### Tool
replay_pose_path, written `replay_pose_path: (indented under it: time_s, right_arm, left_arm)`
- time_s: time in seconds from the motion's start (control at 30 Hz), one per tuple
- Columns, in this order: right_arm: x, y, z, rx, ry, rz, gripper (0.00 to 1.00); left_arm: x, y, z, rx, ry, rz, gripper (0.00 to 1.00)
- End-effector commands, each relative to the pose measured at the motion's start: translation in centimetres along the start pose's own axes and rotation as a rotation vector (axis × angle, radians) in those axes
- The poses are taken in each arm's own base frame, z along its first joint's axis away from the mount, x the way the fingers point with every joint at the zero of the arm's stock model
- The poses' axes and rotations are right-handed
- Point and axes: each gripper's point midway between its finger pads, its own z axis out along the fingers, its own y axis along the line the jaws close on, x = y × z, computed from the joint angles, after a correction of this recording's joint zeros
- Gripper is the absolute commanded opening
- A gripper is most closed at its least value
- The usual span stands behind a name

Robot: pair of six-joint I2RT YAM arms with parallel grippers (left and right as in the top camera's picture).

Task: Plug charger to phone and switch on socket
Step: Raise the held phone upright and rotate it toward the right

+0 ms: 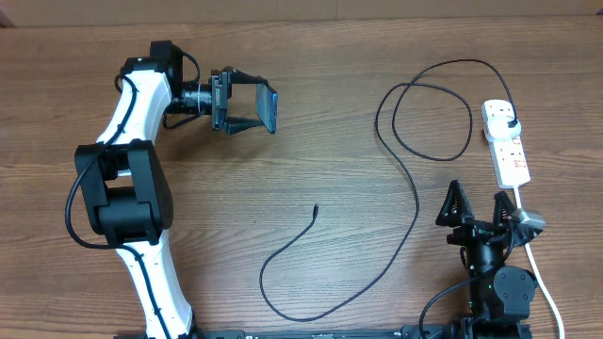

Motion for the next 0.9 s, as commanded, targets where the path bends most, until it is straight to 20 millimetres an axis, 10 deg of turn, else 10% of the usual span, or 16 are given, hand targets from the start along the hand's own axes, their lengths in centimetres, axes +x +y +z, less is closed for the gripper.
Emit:
replay_pose_path:
  time_s: [0.0, 0.87]
  right_arm:
    - [0.1, -0.3, 0.0, 0.01, -0.006, -0.008, 1.0]
    - [0.0, -0.3, 0.0, 0.012, -0.011, -0.007, 1.0]
  left_arm:
    - [1.0, -1.4, -0.1, 0.047, 0.055, -0.029, 0.04]
    - [2.6, -2.6, -0.3, 0.116, 0.149, -0.032, 0.04]
